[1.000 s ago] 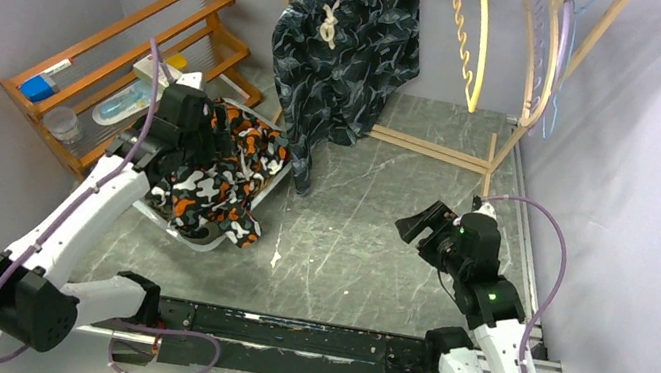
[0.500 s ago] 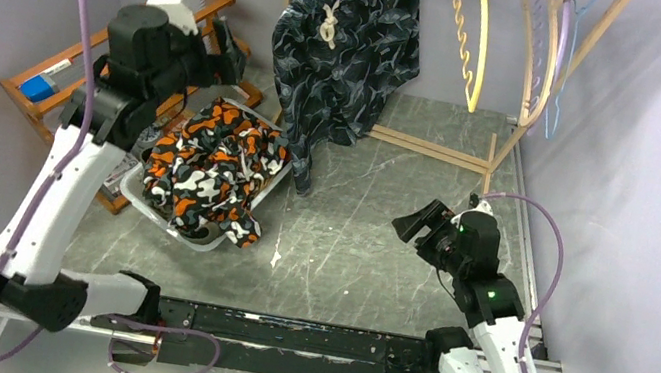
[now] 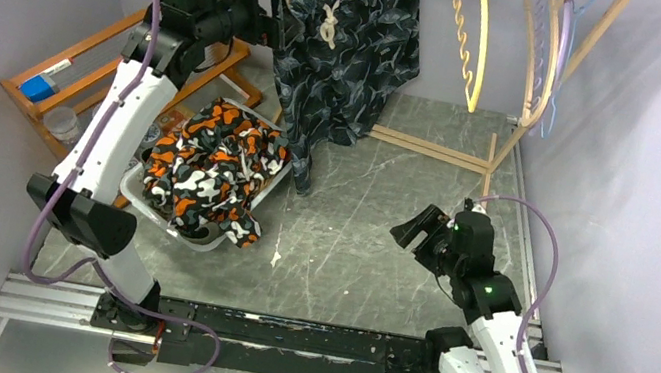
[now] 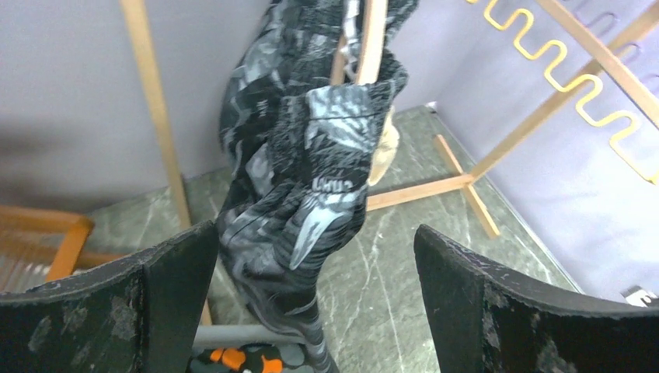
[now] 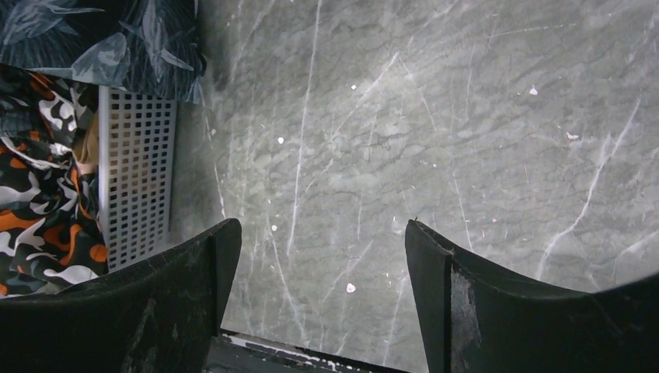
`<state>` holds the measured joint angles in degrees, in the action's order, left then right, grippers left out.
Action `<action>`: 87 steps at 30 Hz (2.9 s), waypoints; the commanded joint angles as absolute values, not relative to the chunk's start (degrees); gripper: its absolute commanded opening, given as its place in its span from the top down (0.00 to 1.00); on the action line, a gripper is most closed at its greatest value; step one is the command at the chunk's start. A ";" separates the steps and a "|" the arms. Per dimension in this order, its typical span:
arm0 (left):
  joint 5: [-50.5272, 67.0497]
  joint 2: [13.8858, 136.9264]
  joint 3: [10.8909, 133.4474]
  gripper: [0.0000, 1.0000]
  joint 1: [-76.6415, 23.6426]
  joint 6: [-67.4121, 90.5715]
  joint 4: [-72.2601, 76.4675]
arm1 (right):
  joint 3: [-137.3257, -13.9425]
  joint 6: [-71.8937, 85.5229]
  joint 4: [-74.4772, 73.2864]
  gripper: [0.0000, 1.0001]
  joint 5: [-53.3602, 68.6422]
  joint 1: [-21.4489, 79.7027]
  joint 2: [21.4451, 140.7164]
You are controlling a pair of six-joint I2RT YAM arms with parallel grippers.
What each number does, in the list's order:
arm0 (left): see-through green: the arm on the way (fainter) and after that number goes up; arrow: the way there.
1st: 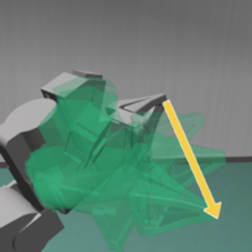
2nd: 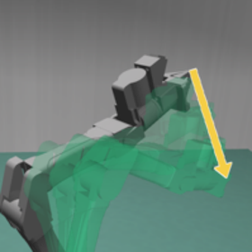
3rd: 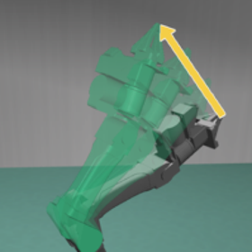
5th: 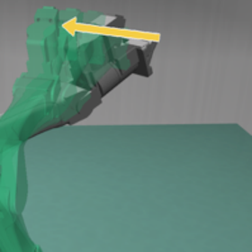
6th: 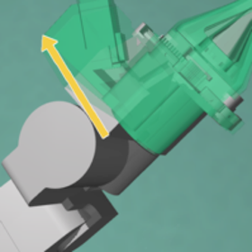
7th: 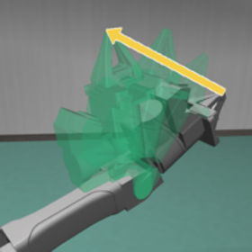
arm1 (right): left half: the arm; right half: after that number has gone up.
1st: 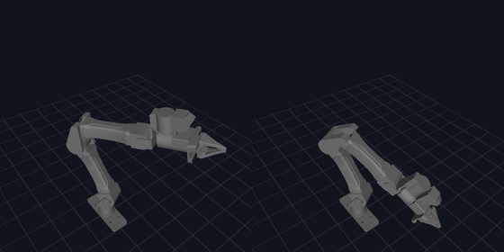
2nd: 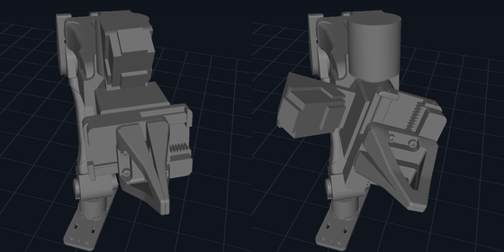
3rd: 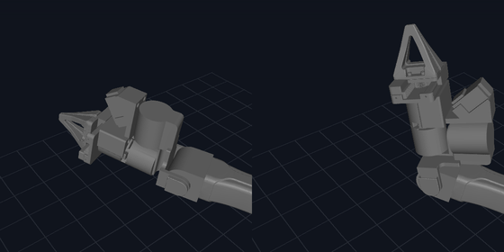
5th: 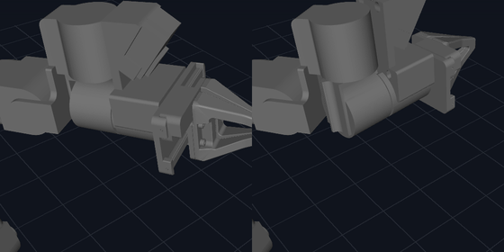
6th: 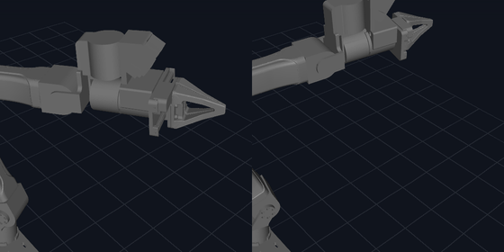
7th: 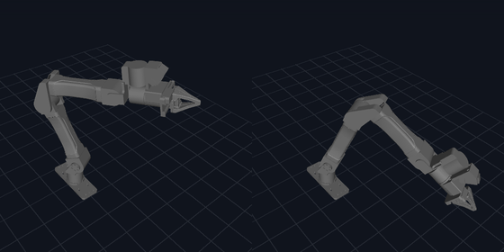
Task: Remove the shorts from the hanger
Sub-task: Pick up the hanger from the clothes rod.
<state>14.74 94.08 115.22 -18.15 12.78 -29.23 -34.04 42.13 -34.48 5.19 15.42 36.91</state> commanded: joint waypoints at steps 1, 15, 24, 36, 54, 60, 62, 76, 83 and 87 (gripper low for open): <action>24.54 96.09 117.47 0.01 -18.10 12.42 -21.52 | -33.29 41.02 -35.60 0.19 5.55 15.29 37.36; 30.65 109.21 127.58 0.60 -18.07 8.75 -21.68 | -31.71 41.12 -35.62 0.19 8.58 15.32 40.55; 28.22 104.16 117.66 0.93 -19.65 12.23 -8.04 | -31.49 41.81 -35.65 0.19 8.30 15.29 40.80; 15.40 100.72 110.99 0.93 -27.41 6.96 8.60 | -31.28 42.03 -36.64 0.19 7.62 15.30 41.08; -0.52 93.35 102.87 0.93 -35.25 -7.80 16.35 | -29.80 41.86 -35.28 0.19 8.20 15.31 42.60; -0.46 93.86 108.77 0.93 -35.54 -10.79 11.31 | -29.33 42.06 -34.80 0.19 8.34 15.34 43.15; 0.32 94.25 111.22 0.93 -35.57 -11.15 7.89 | -29.16 42.31 -34.43 0.19 8.63 15.35 43.11; -3.03 91.88 113.67 0.93 -35.57 -4.18 -11.94 | -28.31 42.79 -33.75 0.19 9.31 15.30 43.78; -1.95 94.78 122.04 0.93 -35.54 2.37 -22.56 | -28.32 42.66 -34.34 0.19 9.06 15.30 43.64; 0.51 89.55 113.19 0.93 -35.52 2.05 -13.47 | -27.87 42.89 -34.13 0.19 9.20 15.31 43.25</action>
